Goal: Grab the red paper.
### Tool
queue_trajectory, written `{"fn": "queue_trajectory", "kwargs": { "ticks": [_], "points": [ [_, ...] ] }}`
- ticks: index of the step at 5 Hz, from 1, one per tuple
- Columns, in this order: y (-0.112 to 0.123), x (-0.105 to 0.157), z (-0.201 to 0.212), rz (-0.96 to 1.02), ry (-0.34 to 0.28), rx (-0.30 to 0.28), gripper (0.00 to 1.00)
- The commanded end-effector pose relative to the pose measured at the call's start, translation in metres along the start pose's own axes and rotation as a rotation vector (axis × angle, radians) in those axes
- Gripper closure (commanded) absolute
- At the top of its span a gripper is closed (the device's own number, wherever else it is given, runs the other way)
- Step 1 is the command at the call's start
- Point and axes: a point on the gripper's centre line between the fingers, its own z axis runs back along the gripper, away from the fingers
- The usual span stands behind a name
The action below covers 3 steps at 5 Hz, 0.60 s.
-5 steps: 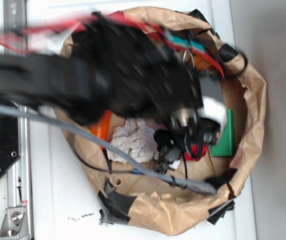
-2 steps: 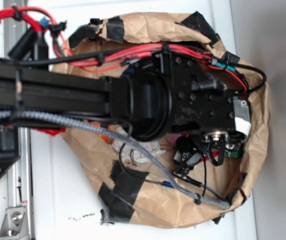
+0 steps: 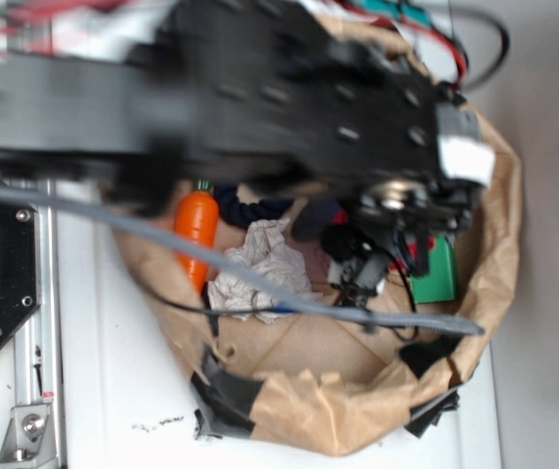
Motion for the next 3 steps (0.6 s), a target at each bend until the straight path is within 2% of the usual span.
{"fn": "queue_trajectory", "kwargs": {
  "ticks": [1, 2, 3],
  "points": [
    [0.018, -0.023, 0.056, 0.336, 0.172, -0.039, 1.00],
    [0.018, -0.033, 0.051, 0.399, 0.170, -0.040, 1.00],
    [0.015, -0.035, 0.045, 0.388, 0.201, -0.069, 1.00]
  ]
}}
